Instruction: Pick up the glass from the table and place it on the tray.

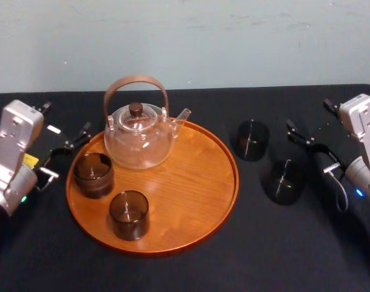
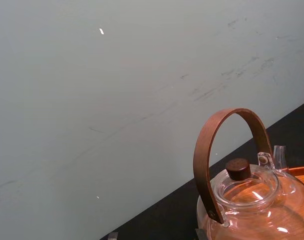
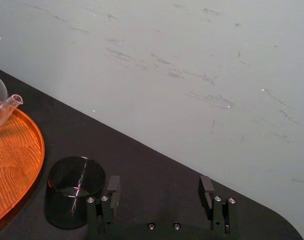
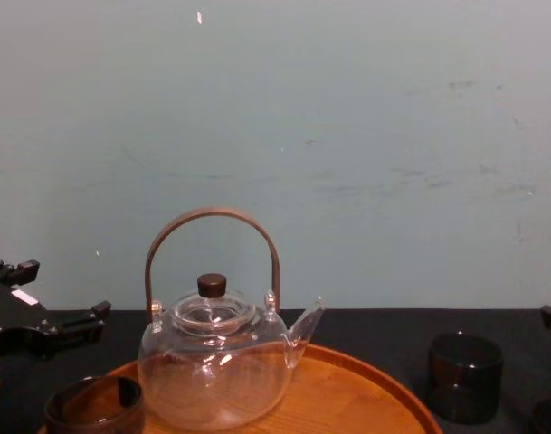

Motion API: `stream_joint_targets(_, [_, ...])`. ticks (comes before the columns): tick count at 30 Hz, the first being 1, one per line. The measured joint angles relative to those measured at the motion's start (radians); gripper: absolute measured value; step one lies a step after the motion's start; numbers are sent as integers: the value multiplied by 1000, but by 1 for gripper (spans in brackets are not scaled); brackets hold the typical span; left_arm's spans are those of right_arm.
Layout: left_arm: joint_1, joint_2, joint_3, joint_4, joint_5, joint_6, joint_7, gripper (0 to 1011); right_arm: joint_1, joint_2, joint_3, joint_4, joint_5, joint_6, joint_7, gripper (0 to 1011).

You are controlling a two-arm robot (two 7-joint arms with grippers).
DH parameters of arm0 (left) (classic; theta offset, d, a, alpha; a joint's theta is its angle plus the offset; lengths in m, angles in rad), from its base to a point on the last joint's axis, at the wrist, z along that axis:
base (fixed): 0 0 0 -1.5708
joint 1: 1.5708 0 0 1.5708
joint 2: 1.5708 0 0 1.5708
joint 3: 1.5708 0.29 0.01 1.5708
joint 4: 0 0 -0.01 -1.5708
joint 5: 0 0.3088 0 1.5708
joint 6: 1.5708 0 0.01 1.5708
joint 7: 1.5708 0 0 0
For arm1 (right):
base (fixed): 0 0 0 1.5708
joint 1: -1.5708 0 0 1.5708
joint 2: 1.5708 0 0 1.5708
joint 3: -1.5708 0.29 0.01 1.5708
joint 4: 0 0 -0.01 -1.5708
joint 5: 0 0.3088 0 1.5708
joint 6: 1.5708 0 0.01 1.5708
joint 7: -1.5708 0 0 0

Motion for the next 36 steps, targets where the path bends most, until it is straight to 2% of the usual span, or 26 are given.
stream_joint_targets(9, [0,0,0,0,0,0,0,1001,0,0,0,0,0,0,0,1002])
stream_joint_targets(16, [0,0,0,0,0,0,0,1001,-16,-2,17,-16,-8,4,18,1002])
stream_joint_targets(21, [0,0,0,0,0,0,0,1001,-47,8,32,-57,-10,12,30,1002])
stream_joint_targets(36, [0,0,0,0,0,0,0,1001,-169,40,80,-190,45,55,105,1002])
